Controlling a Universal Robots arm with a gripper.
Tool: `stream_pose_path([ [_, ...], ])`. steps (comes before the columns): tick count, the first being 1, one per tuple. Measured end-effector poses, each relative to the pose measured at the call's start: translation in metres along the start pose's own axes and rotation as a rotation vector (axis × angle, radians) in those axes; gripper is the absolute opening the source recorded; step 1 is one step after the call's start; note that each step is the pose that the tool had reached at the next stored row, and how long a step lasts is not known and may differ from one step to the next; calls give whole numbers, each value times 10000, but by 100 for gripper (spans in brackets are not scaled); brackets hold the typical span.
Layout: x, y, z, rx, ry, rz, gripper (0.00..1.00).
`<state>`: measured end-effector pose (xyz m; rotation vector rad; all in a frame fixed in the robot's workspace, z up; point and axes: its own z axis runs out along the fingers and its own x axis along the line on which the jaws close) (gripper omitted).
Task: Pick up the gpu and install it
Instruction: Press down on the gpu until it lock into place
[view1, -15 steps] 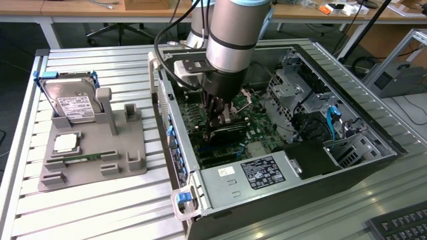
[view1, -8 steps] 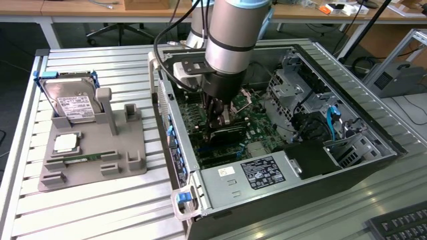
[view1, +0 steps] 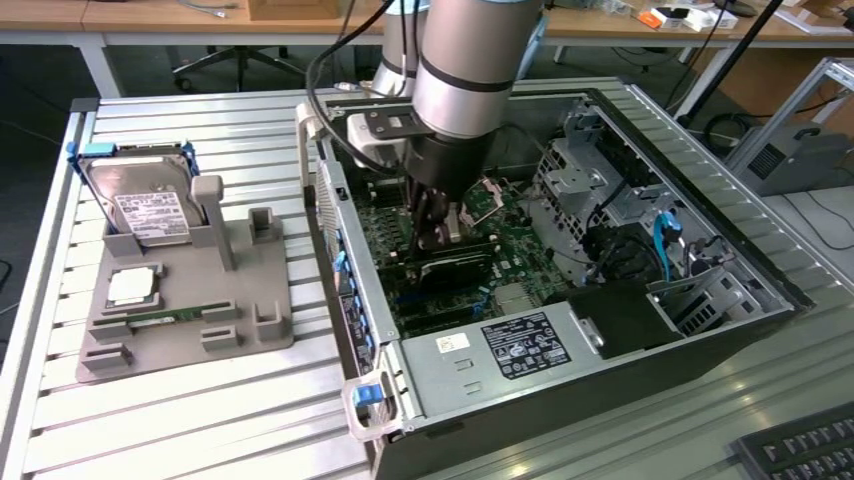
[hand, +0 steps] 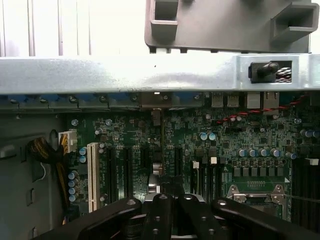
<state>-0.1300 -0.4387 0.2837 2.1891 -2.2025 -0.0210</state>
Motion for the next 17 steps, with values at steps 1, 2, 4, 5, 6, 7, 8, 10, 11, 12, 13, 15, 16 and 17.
stream_pose_path([
  [1, 1, -3, -30, 1, -21, -2, 11],
  [2, 1, -5, -54, -1, -40, -3, 11],
  [4, 0, -40, -73, -4, -111, -4, 11],
  [5, 0, -102, -78, -32, -147, -5, 11],
  [6, 0, -146, -80, -53, -169, -7, 11],
  [7, 0, -187, -81, -74, -186, -6, 11],
  [8, 0, -241, -83, -107, -194, -8, 11],
  [10, -1, -340, -87, -180, -200, -8, 11],
  [11, -1, -392, -88, -218, -205, -9, 11],
  [12, -1, -446, -90, -260, -209, -11, 11],
  [13, -1, -491, -92, -294, -213, -9, 11],
  [15, -2, -590, -95, -377, -217, -11, 11],
  [16, -1, -716, -99, -468, -236, -13, 11],
  [17, -2, -729, -100, -473, -250, -11, 11],
])
